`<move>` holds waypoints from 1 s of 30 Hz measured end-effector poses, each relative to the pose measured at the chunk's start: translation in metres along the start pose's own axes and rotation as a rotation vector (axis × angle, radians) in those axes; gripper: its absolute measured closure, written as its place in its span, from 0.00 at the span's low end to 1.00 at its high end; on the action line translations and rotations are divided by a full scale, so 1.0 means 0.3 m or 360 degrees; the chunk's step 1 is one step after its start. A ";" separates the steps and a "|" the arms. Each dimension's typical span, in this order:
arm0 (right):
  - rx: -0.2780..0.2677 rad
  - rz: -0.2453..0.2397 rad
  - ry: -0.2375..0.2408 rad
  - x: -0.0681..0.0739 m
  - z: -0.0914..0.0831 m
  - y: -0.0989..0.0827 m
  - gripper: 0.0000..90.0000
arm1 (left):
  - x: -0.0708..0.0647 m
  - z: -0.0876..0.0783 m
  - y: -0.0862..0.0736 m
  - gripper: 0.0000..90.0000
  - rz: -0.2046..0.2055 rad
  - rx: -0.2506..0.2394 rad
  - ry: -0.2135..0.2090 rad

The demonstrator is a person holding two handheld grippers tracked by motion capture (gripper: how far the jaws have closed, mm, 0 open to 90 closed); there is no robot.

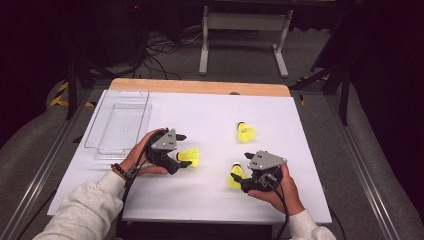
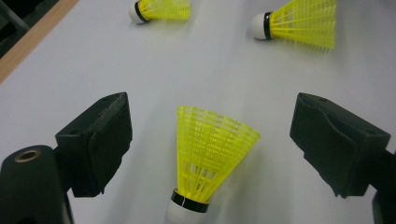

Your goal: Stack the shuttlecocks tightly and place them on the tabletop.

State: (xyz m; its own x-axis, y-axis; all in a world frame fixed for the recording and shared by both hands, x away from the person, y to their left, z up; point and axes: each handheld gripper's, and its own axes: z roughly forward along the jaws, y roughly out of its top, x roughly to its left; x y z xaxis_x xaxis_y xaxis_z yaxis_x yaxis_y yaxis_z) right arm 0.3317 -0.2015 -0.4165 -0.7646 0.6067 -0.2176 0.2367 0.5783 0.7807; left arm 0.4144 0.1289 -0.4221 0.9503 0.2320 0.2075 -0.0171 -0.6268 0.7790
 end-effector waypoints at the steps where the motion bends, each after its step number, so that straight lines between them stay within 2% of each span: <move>1: 0.0001 -0.0014 -0.0010 0.003 -0.001 0.000 0.27 | -0.002 -0.008 0.000 0.15 0.0005 -0.0011 0.0011; 16: -0.0005 -0.0021 -0.0069 0.001 -0.014 -0.026 0.28 | -0.027 -0.104 -0.012 0.13 0.0025 -0.0074 0.0089; 30: 0.0006 -0.0020 -0.0100 -0.002 -0.015 -0.045 0.28 | -0.073 -0.221 -0.062 0.10 0.0034 -0.0165 0.0219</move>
State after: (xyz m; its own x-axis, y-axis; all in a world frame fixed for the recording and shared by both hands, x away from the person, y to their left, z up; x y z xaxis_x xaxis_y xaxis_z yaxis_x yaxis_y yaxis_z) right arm 0.3263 -0.2121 -0.4242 -0.7285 0.6321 -0.2640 0.2295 0.5883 0.7754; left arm 0.3732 0.1848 -0.4020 0.8981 0.3233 0.2982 -0.0757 -0.5542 0.8289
